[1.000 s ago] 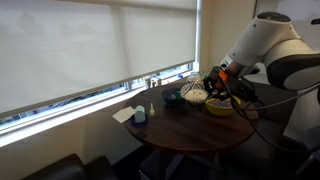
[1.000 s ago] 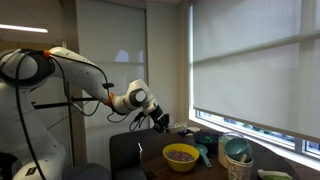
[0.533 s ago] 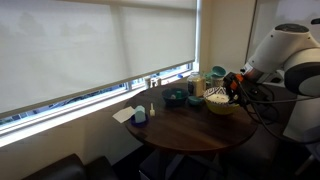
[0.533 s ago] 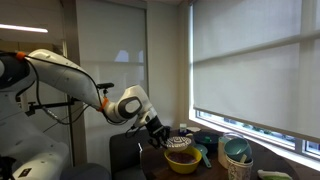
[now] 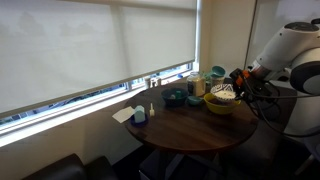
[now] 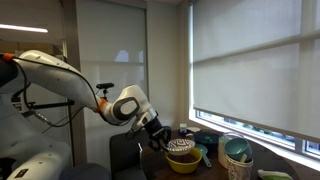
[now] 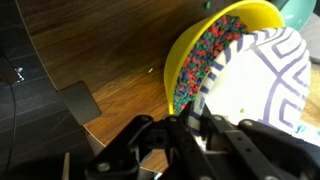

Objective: Put the white plate in the yellow bowl

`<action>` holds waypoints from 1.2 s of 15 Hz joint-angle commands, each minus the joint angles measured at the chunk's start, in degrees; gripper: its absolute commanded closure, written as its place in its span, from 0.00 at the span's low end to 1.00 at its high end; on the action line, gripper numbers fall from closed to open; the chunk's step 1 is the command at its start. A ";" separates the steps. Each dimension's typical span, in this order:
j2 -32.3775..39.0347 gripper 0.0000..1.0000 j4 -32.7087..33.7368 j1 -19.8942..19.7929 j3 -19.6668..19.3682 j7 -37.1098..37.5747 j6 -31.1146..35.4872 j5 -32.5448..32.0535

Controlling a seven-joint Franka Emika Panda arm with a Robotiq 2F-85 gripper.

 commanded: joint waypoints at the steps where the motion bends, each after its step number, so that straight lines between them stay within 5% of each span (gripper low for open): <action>1: 1.50 0.99 0.37 -1.02 -0.94 -2.82 5.46 1.62; 8: 4.37 0.99 1.25 1.61 -3.92 -10.47 5.58 10.12; 9: 4.30 0.69 1.18 1.07 -3.51 -10.56 4.99 10.97; 16: 2.13 0.29 0.74 0.00 -1.76 -11.22 4.22 12.21; 18: 0.58 0.15 0.38 2.14 -2.08 -16.77 6.32 11.31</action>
